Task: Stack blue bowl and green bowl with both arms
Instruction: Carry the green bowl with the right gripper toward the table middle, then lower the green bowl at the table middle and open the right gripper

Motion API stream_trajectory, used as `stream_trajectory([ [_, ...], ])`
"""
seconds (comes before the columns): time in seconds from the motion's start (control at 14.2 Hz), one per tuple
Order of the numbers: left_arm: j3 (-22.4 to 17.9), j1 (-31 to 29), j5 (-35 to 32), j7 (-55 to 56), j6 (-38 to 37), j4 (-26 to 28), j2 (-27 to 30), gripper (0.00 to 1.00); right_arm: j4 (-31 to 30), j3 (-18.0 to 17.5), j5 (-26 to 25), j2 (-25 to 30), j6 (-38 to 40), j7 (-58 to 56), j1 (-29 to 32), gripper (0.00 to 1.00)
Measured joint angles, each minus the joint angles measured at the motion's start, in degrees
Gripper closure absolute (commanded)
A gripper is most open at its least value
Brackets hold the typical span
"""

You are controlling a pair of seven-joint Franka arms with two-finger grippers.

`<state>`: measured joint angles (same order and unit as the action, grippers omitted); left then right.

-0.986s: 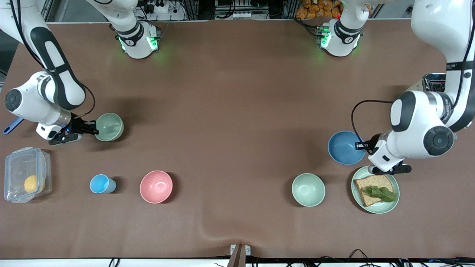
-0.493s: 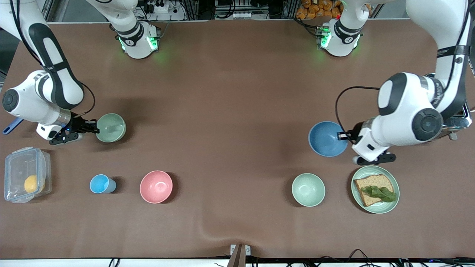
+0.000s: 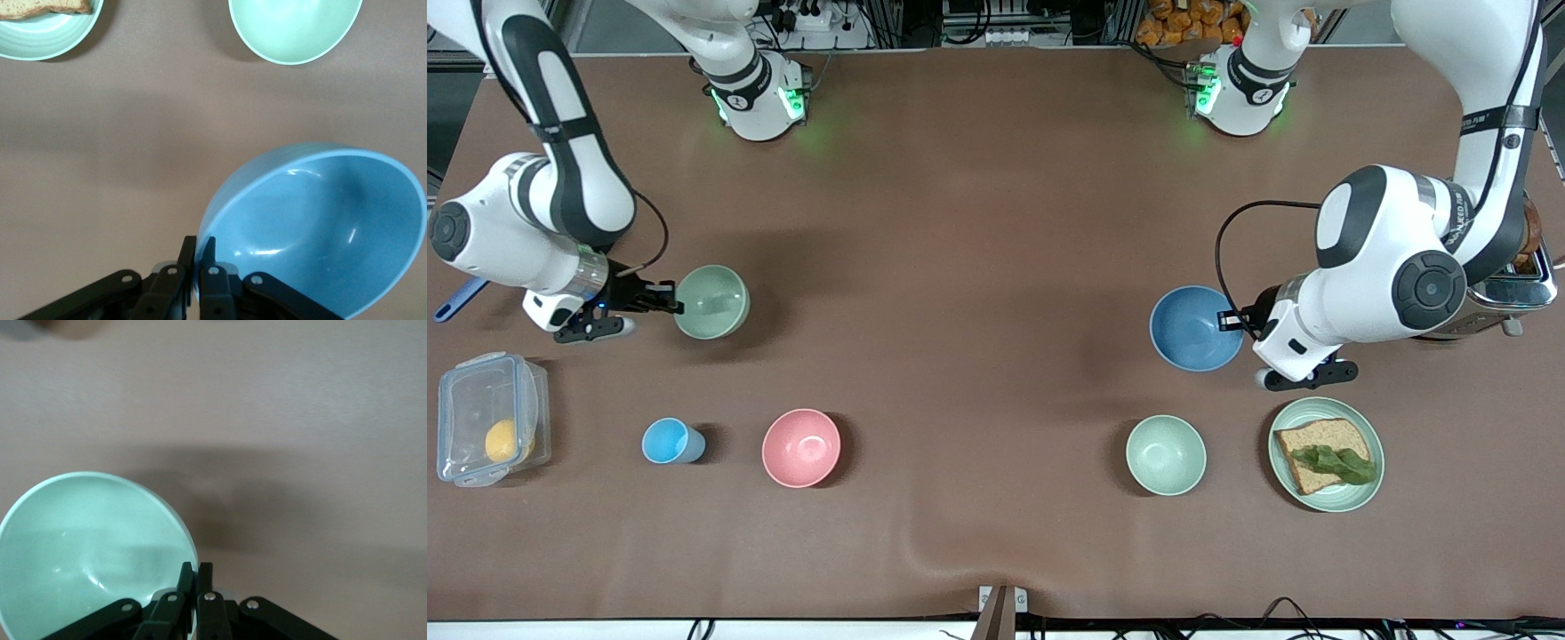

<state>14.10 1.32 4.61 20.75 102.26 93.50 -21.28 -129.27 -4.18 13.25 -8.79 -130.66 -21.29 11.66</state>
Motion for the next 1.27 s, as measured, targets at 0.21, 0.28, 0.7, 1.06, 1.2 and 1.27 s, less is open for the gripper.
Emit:
stream_trajectory([
  [0.21, 0.0, 0.0, 0.0, 0.0, 0.0, 0.03, 0.0, 1.0, 0.0, -0.1, 0.05, 1.98, 1.48, 6.89, -3.82, 1.0],
  [0.28, 0.0, 0.0, 0.0, 0.0, 0.0, 0.04, 0.0, 1.0, -0.01, -0.12, 0.07, 2.53, 1.72, 9.04, -5.19, 1.0],
  [0.7, 0.0, 0.0, 0.0, 0.0, 0.0, 0.07, 0.0, 1.0, -0.01, -0.29, 0.12, 4.22, 1.91, 25.48, -15.06, 1.0],
  [1.06, -0.01, -0.03, 0.0, 0.0, 0.0, 0.13, 0.0, 1.0, -0.07, -0.36, 0.16, 4.35, -1.05, 42.86, -25.69, 1.0],
  [1.2, -0.03, -0.05, 0.0, 0.0, 0.0, 0.17, 0.0, 1.0, -0.28, -0.4, 0.16, 4.21, -3.39, 51.38, -31.25, 1.0],
  [1.27, -0.03, -0.06, 0.0, 0.0, 0.0, 0.2, 0.0, 1.0, -0.4, -0.42, 0.16, 3.96, -4.66, 55.52, -34.02, 1.0],
])
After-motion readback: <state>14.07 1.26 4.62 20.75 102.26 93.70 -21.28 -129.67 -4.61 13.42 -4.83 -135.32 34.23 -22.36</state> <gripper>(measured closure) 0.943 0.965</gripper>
